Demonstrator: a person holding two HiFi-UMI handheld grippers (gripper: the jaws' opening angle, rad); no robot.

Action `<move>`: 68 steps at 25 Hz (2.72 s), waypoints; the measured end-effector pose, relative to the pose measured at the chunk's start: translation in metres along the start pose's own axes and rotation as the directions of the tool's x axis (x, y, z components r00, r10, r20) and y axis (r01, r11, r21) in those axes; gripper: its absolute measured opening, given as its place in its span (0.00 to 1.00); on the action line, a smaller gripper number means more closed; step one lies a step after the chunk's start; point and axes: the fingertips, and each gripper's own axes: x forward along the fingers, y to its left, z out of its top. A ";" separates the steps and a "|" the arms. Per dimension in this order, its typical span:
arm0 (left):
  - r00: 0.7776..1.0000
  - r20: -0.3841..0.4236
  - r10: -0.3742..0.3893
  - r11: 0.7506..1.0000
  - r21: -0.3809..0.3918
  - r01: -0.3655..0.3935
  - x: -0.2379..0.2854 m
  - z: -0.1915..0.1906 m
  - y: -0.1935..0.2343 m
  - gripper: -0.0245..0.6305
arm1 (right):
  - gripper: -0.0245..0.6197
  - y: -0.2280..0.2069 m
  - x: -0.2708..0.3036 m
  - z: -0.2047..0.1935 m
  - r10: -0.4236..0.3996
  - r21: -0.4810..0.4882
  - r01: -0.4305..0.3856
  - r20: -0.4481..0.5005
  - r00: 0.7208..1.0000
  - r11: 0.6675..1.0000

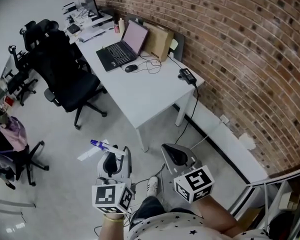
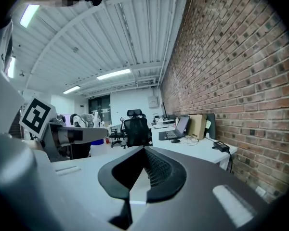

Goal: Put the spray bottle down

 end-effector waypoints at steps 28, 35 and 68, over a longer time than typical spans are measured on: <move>0.985 0.056 -0.161 0.986 0.061 0.157 0.392 0.022 0.056 0.25 | 0.04 -0.215 0.270 0.031 -0.223 0.010 0.224 -0.058 0.973 0.975; 0.989 -0.007 -0.144 0.988 0.060 0.145 0.388 0.012 0.062 0.37 | 0.04 -0.203 0.264 0.027 -0.216 0.017 0.218 -0.076 0.973 0.976; 0.997 -0.071 -0.016 1.000 -0.013 0.015 0.113 0.001 0.035 0.05 | 0.04 -0.037 0.109 0.033 -0.143 -0.019 0.143 0.025 0.989 0.989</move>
